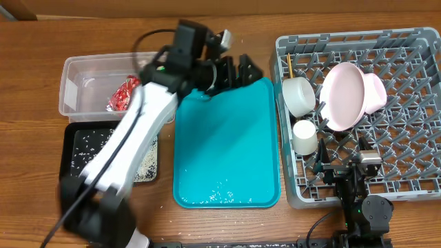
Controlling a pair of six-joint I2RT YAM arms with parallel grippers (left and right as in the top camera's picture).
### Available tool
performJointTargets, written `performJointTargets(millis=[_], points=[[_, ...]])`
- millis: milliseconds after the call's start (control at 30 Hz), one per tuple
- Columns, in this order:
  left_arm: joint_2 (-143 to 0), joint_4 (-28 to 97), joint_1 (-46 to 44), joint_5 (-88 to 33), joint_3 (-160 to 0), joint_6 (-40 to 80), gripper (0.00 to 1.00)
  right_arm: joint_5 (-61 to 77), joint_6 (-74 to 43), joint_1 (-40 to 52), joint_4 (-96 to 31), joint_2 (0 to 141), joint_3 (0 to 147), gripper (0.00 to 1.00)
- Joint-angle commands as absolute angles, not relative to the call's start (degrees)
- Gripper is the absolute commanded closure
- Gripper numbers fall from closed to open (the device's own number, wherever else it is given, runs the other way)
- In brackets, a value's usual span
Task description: Sort waste into correct bins and load items into the dishwasher
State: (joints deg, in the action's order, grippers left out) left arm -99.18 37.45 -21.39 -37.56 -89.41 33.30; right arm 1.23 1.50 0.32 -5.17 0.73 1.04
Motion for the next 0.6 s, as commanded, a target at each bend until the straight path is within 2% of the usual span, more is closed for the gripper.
performJointTargets(millis=[0, 267, 567], points=[[-87.0, 49.2, -21.8, -18.1, -89.9, 23.9, 0.0, 1.2, 1.5, -0.1, -4.8, 0.3, 0.5, 0.0], [-64.8, 71.1, -21.8, 3.9, -89.9, 23.3, 0.0, 1.2, 1.5, -0.1, -4.7, 0.3, 0.5, 0.0], [-50.9, 79.3, -21.8, 3.1, -89.9, 23.3, 0.0, 1.2, 1.5, -0.1, -4.8, 0.3, 0.5, 0.0]])
